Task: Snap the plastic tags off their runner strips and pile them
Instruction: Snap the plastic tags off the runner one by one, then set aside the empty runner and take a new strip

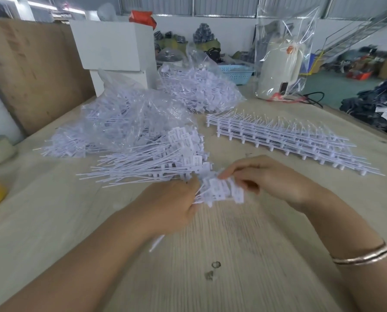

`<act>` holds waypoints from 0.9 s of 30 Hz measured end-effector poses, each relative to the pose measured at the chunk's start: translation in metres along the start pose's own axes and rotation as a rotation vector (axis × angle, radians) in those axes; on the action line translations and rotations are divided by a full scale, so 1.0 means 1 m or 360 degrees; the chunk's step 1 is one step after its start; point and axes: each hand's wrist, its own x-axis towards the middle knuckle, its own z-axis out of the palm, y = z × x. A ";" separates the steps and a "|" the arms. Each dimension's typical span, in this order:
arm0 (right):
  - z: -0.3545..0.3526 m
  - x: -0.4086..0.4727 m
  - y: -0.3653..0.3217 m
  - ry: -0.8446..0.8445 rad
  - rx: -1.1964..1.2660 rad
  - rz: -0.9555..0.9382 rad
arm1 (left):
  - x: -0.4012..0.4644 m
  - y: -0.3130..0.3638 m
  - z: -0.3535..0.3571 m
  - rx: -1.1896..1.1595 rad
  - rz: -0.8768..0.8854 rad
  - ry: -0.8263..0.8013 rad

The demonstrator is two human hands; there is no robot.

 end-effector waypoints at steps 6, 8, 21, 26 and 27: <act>-0.012 0.008 0.011 0.0699 0.0245 -0.0035 | 0.002 -0.021 -0.017 -0.0243 -0.0013 0.0273; -0.013 0.011 0.015 0.0805 0.0243 -0.0051 | 0.011 -0.040 -0.025 -0.0261 -0.0099 0.0618; 0.022 0.034 0.039 0.0583 -0.0246 -0.0083 | 0.037 -0.084 0.012 -0.0388 -0.0550 0.0485; 0.029 0.036 0.039 0.0569 -0.0247 -0.0178 | 0.015 -0.066 0.007 -0.0467 -0.0060 0.0381; 0.030 0.035 0.040 0.0547 -0.0239 -0.0176 | 0.014 -0.063 0.012 -0.0344 -0.0022 0.0295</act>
